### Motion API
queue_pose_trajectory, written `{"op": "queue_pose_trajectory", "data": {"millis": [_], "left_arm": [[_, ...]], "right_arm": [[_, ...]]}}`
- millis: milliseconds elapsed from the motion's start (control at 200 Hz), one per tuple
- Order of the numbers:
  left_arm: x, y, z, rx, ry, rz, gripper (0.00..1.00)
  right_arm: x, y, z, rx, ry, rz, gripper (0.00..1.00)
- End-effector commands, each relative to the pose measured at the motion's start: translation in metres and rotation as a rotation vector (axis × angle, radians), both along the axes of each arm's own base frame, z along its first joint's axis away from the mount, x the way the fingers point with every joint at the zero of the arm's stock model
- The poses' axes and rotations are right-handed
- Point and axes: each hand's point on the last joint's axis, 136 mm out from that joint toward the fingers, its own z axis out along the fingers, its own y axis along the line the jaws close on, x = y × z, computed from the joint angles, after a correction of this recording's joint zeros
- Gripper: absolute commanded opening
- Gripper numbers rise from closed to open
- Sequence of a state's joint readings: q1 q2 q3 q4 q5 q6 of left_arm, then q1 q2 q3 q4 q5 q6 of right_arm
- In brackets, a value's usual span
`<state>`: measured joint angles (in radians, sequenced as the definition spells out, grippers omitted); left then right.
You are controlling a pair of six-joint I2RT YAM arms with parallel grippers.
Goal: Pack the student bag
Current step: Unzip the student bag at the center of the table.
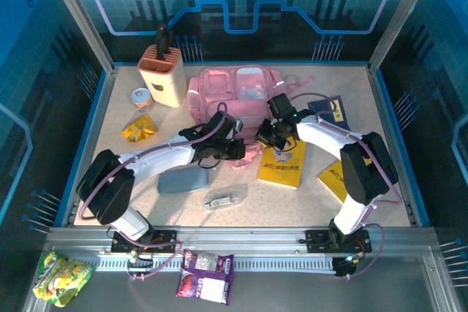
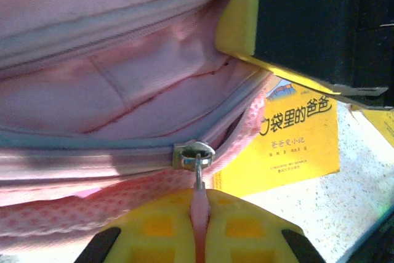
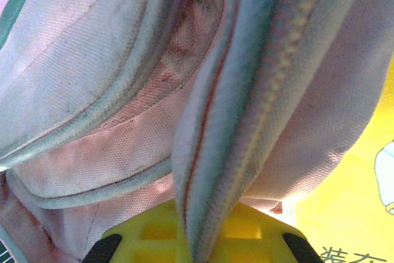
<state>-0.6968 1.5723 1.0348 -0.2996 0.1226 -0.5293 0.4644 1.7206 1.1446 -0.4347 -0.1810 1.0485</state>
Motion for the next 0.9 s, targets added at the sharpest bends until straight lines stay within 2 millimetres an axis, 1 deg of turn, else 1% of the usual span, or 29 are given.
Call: {"op": "queue_pose_trajectory", "data": {"millis": [0,90,255,360,455,475,560,690,805,895], "left_arm": [[-0.005,0.025,0.017,0.04,-0.049,0.009,0.0],[-0.002,0.043,0.016,0.048,-0.04,0.04,0.0],[0.005,0.075,0.006,0.094,-0.016,0.086,0.0],[0.015,0.095,0.001,0.127,-0.015,0.125,0.0],[0.027,0.121,-0.006,0.174,-0.014,0.191,0.0],[0.029,0.124,-0.007,0.179,-0.013,0.198,0.0],[0.042,0.146,-0.014,0.206,-0.006,0.261,0.0],[0.065,0.172,-0.025,0.21,0.009,0.373,0.0],[0.087,0.191,-0.03,0.219,-0.002,0.483,0.0],[0.102,0.201,-0.035,0.217,-0.009,0.55,0.0]], "right_arm": [[0.02,-0.03,0.014,-0.046,-0.094,-0.023,0.0],[0.02,-0.043,0.02,-0.072,-0.109,-0.032,0.0],[0.021,-0.062,0.03,-0.081,-0.136,-0.056,0.0],[0.02,-0.069,0.035,-0.081,-0.141,-0.053,0.0],[0.018,-0.075,0.039,-0.092,-0.149,-0.053,0.0],[0.017,-0.076,0.04,-0.093,-0.149,-0.055,0.0],[0.016,-0.078,0.043,-0.082,-0.152,-0.051,0.0],[0.014,-0.075,0.045,-0.072,-0.154,-0.029,0.0],[0.012,-0.075,0.045,-0.075,-0.152,-0.013,0.0],[0.01,-0.073,0.047,-0.066,-0.154,0.004,0.0]]}}
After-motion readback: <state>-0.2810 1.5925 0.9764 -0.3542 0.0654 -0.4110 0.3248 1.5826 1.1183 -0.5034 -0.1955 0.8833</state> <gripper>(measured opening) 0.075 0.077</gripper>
